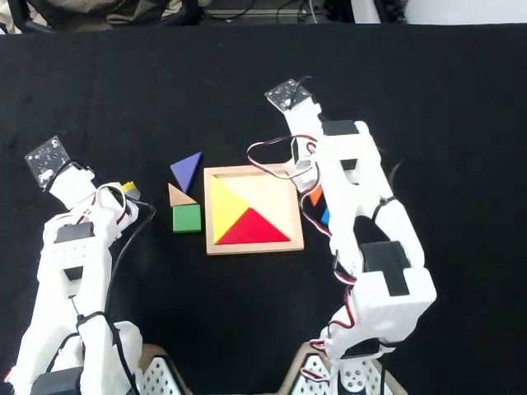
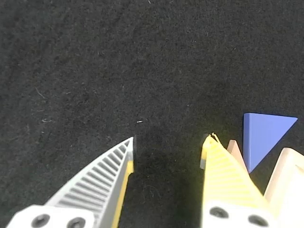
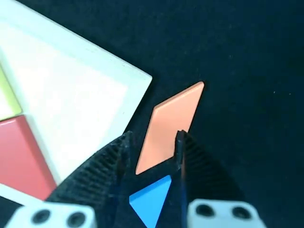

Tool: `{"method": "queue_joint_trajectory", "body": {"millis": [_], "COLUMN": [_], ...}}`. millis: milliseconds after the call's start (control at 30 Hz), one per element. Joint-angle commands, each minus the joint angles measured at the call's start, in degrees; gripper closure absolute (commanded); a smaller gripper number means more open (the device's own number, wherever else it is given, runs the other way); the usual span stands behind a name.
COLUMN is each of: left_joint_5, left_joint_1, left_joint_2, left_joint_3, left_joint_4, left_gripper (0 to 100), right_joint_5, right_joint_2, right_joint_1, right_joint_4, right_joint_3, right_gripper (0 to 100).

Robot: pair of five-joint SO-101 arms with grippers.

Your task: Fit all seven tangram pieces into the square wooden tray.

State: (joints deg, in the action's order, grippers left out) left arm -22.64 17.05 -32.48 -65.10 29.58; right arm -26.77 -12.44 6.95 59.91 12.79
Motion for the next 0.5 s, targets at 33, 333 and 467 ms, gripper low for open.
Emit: {"method": "queue_joint_trajectory", "body": {"millis": [33,333,467], "left_joint_5": [-0.1,-0.1,-0.1], "left_joint_1": [-0.6,-0.6,-0.6], "left_joint_2": [-0.2,-0.2,-0.2], "left_joint_3": [0.4,0.5,0.5], "left_joint_4": [-1.0,-1.0,-1.0], "left_gripper": [77,77,77], "right_joint_5": [-2.5,-4.1,-4.1], "right_joint_2": [-2.2,-5.8,-4.7], "right_joint_1": [-0.6,-1.1,-1.4], "right_joint_4": [-0.1,-0.2,0.0], "right_joint_3": [-2.2,-4.2,-4.1], "right_gripper": [85.0,85.2,85.0]}}
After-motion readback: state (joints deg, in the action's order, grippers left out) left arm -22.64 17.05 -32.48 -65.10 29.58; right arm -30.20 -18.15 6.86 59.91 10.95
